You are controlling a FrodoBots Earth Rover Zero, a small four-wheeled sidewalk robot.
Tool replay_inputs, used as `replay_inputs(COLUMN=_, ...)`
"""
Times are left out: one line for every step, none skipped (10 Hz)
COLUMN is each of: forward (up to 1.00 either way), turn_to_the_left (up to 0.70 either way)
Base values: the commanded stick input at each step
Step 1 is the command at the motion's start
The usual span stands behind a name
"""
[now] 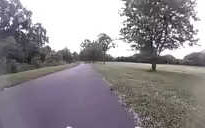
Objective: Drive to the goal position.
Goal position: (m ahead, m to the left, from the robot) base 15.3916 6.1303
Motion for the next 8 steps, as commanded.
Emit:
replay_inputs(forward=0.70, turn_to_the_left=0.01)
replay_inputs(forward=0.70, turn_to_the_left=0.01)
replay_inputs(forward=0.70, turn_to_the_left=0.01)
replay_inputs(forward=0.70, turn_to_the_left=0.00)
replay_inputs(forward=0.70, turn_to_the_left=0.00)
replay_inputs(forward=0.70, turn_to_the_left=0.00)
replay_inputs(forward=0.70, turn_to_the_left=0.00)
replay_inputs(forward=0.70, turn_to_the_left=0.00)
